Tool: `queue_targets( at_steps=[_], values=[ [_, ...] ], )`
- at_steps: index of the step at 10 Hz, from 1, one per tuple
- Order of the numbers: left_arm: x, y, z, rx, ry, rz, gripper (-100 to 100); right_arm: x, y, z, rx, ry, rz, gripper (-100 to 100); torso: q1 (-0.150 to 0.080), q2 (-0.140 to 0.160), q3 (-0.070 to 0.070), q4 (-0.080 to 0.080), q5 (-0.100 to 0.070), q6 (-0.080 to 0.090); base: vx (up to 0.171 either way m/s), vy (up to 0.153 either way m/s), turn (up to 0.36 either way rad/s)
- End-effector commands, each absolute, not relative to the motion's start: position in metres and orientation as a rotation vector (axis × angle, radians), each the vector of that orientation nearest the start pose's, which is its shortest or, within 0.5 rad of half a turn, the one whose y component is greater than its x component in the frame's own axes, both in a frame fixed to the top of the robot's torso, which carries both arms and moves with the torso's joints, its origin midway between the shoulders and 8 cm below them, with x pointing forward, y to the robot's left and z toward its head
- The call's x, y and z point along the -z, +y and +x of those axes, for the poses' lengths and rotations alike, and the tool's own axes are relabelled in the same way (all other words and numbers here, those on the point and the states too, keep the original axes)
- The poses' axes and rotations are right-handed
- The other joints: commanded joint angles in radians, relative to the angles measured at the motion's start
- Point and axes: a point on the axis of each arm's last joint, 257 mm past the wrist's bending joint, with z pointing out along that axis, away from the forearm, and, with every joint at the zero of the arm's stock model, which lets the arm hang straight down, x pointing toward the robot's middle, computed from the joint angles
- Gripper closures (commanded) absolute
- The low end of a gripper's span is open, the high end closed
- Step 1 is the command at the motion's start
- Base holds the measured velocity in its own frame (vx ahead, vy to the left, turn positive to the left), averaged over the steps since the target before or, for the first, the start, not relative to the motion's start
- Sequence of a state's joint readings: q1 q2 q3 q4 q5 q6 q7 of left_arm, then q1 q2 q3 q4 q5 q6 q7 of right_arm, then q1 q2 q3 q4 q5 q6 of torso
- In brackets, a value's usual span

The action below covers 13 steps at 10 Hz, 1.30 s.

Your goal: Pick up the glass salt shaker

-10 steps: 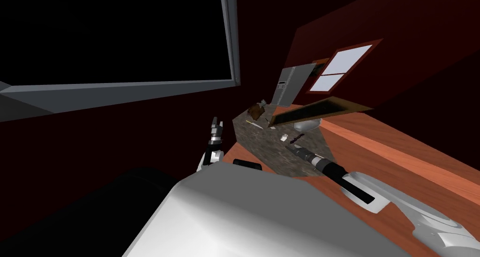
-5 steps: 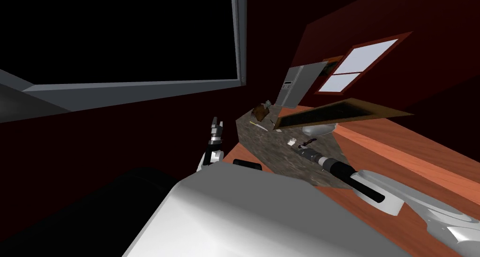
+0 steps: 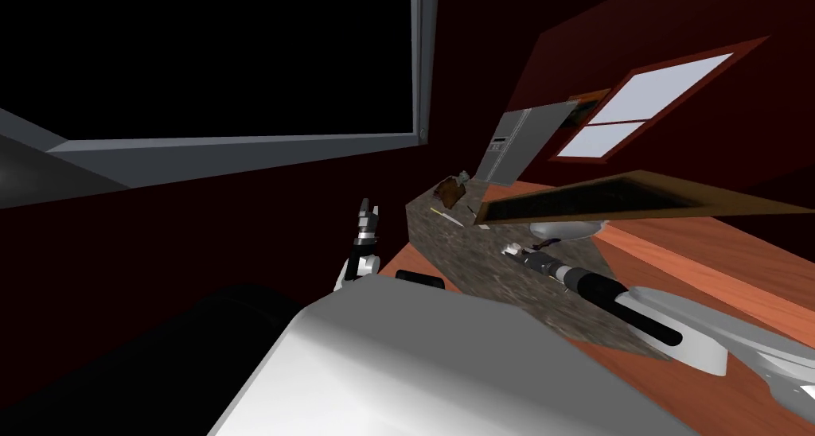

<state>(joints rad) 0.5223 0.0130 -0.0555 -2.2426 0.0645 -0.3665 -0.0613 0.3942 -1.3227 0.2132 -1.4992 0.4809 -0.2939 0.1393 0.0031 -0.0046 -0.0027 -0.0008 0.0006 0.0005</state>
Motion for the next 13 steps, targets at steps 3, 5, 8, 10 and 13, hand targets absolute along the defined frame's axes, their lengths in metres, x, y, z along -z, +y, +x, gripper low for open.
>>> queue_targets(
  at_steps=[3,5,8,10,13],
  values=[
    [0.028,0.272,0.371,1.289,0.741,-0.824,0,0.298,-0.528,0.37,0.04,2.18,-0.395,-100,-0.003,0.003,0.002,0.001,-0.001,0.0,-0.016,0.002,0.101],
    [0.028,0.272,0.371,1.289,0.741,-0.824,0,0.302,-0.55,0.369,0.074,2.191,-0.328,-100,-0.004,0.009,0.005,0.002,-0.001,0.0,-0.115,-0.018,0.319],
    [0.028,0.272,0.371,1.289,0.741,-0.824,0,0.307,-0.579,0.367,0.119,2.203,-0.239,-100,-0.002,0.011,0.006,0.003,-0.001,0.0,-0.128,0.015,0.272],
    [0.028,0.272,0.371,1.289,0.741,-0.824,0,0.308,-0.581,0.367,0.121,2.204,-0.236,-100,-0.004,0.011,0.006,0.003,-0.001,-0.001,-0.088,-0.004,0.177],
    [0.028,0.272,0.371,1.289,0.741,-0.824,0,0.307,-0.582,0.368,0.121,2.203,-0.233,100,-0.004,0.003,0.002,0.001,-0.002,0.0,-0.003,0.0,-0.003]
  ],
)
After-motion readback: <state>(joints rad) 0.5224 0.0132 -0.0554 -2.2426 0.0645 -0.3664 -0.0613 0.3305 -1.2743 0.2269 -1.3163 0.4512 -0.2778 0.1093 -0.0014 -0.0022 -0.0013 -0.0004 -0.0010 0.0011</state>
